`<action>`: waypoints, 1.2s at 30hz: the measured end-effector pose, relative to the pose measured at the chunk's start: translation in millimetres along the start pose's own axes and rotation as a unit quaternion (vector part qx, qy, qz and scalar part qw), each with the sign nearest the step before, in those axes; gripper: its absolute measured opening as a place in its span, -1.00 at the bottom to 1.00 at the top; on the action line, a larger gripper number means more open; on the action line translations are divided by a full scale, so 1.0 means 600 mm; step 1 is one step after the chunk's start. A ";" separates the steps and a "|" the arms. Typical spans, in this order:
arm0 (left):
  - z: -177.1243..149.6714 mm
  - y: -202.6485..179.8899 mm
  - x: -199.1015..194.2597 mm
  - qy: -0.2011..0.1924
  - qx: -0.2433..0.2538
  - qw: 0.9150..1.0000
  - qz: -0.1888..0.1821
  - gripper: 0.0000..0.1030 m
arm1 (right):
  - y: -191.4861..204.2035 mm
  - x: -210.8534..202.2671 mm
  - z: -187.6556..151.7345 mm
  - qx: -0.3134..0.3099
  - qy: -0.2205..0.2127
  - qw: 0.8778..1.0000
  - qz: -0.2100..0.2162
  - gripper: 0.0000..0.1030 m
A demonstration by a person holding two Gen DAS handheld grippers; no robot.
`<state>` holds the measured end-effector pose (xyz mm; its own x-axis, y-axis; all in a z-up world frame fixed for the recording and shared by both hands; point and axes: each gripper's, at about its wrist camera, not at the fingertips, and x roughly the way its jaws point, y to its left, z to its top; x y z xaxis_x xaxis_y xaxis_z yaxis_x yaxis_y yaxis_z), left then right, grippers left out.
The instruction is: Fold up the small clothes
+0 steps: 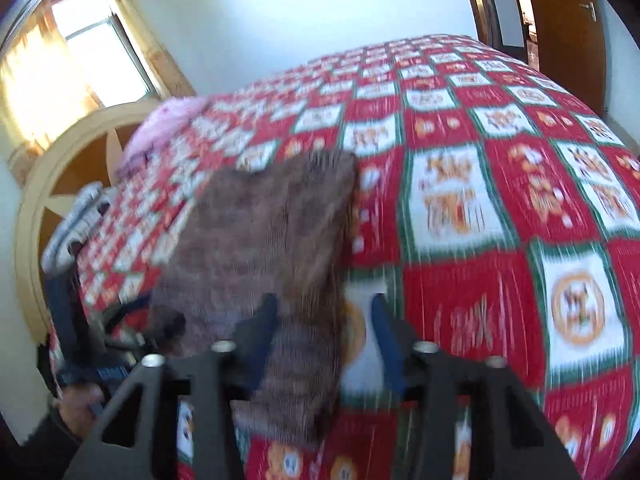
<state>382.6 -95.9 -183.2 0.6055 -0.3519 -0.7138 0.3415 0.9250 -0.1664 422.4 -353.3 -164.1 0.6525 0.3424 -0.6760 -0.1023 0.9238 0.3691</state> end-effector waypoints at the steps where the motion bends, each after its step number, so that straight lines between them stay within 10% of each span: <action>1: 0.001 -0.004 0.003 0.003 0.005 1.000 0.007 1.00 | -0.004 0.009 0.012 0.001 0.001 1.000 0.001 0.04; 22: 0.002 0.008 0.006 0.000 -0.007 1.000 -0.018 1.00 | -0.065 0.174 0.097 0.054 0.031 0.994 0.090 0.04; 36: 0.007 -0.003 0.009 0.004 0.004 0.999 -0.045 0.64 | -0.063 0.198 0.105 0.070 0.028 0.992 0.106 -0.26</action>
<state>388.4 -99.9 -184.2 0.5661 -0.4323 -0.7019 0.4003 0.8885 -0.2244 551.2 -358.2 -218.3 0.5840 0.5385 -0.6074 -0.1244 0.7988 0.5886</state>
